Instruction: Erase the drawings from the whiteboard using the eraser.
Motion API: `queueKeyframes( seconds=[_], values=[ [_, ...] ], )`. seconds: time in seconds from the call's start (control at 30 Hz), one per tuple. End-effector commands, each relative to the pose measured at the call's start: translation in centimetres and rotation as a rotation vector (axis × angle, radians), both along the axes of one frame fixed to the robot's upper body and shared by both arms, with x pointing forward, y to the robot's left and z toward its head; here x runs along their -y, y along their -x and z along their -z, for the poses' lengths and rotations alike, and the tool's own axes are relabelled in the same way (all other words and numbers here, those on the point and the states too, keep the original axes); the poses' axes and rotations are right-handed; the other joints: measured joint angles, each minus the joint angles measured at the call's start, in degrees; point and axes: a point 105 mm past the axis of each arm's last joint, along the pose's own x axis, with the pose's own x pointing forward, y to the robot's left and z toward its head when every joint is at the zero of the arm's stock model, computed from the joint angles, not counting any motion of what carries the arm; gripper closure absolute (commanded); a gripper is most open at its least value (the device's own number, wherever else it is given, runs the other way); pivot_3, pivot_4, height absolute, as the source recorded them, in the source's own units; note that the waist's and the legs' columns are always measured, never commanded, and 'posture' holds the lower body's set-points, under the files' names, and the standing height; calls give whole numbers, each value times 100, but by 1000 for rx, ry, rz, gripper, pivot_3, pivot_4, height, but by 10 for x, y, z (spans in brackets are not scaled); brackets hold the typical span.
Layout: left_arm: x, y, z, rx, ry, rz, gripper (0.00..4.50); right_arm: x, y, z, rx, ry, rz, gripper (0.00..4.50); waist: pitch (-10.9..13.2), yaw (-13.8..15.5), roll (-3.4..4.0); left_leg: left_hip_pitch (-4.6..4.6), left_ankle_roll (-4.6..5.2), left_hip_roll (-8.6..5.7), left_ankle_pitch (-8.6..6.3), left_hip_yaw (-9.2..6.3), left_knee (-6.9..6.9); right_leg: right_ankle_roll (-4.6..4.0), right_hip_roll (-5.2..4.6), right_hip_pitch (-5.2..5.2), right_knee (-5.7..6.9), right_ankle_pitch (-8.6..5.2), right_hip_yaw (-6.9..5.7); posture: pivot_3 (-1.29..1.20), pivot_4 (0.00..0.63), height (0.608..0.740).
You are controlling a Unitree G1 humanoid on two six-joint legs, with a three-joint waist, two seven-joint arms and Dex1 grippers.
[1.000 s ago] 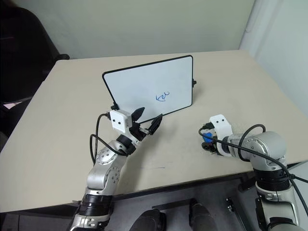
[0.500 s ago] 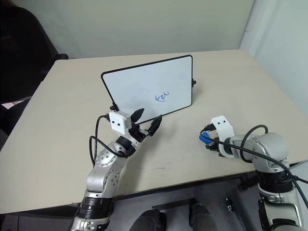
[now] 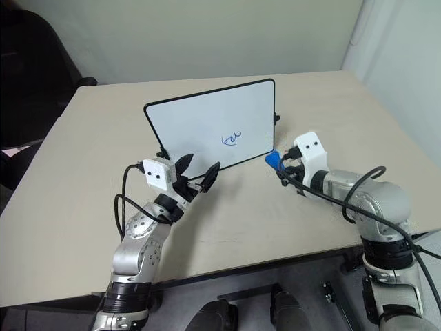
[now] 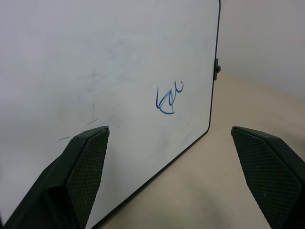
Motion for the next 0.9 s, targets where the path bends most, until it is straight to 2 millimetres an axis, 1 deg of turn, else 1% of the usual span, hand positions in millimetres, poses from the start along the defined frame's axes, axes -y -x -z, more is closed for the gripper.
queueKeyframes(
  seconds=[0.03, 0.13, 0.2, 0.3, 0.43, 0.53, 0.63, 0.8, 0.9],
  values=[
    [-3, 0, -5, 16, -4, -3, 0, -12, -14, -16, 69, -24, -19, 4173, 0, -1, 0, 0, -1, 0, 0, -1, 0, -2, 0, -1, 1, 1, 0, 0, 150, 740],
    [-3, 0, -3, 10, -14, 3, 0, -31, -25, -19, 106, -22, -58, 4173, 0, 4, 0, -2, -2, 2, 1, -4, 0, -17, 0, -4, 2, 6, -5, 0, 150, 740],
    [-2, 0, -2, 7, -16, 5, 0, -40, -29, -19, 121, -20, -80, 4173, 0, 0, 0, -4, -2, 2, 0, -2, -1, -61, 0, -9, 4, 32, -6, 0, 150, 740],
    [-2, 0, 0, 1, -17, 5, 0, -54, -35, -21, 142, -22, -108, 4173, 1, 4, 1, -13, -4, 2, -1, -4, -2, -68, 0, -17, 4, 29, -9, 0, 150, 740],
    [-4, -2, 1, -4, -18, 0, 0, -68, -44, -22, 153, -22, -121, 4173, 1, 5, 1, -20, -10, 2, -2, -3, -1, -73, 0, -24, 3, 27, -8, 0, 150, 740],
    [-4, -2, 1, -5, -17, 0, 0, -75, -49, -23, 151, -29, -124, 4173, 0, 3, 1, -25, -11, 2, -2, -3, -1, -77, 0, -29, 4, 27, -9, 0, 150, 740],
    [-5, -1, 1, -3, -16, -2, 0, -82, -59, -22, 141, -26, -97, 4173, 1, -7, 1, -28, -14, 3, -3, -3, -2, -81, 1, -35, 6, 27, -9, 0, 150, 740],
    [-6, 0, -1, 4, -16, -5, 0, -88, -74, -21, 125, -24, -44, 4173, 1, -4, 1, -34, -16, 5, -3, -5, -2, -86, 2, -42, 8, 26, -11, 0, 150, 740],
    [-7, 0, -2, 8, -15, -5, 0, -94, -79, -18, 114, -15, -31, 4173, 1, -7, 1, -43, -16, 5, -3, -5, -2, -88, 1, -51, 7, 26, -11, 0, 150, 740]
  ],
)
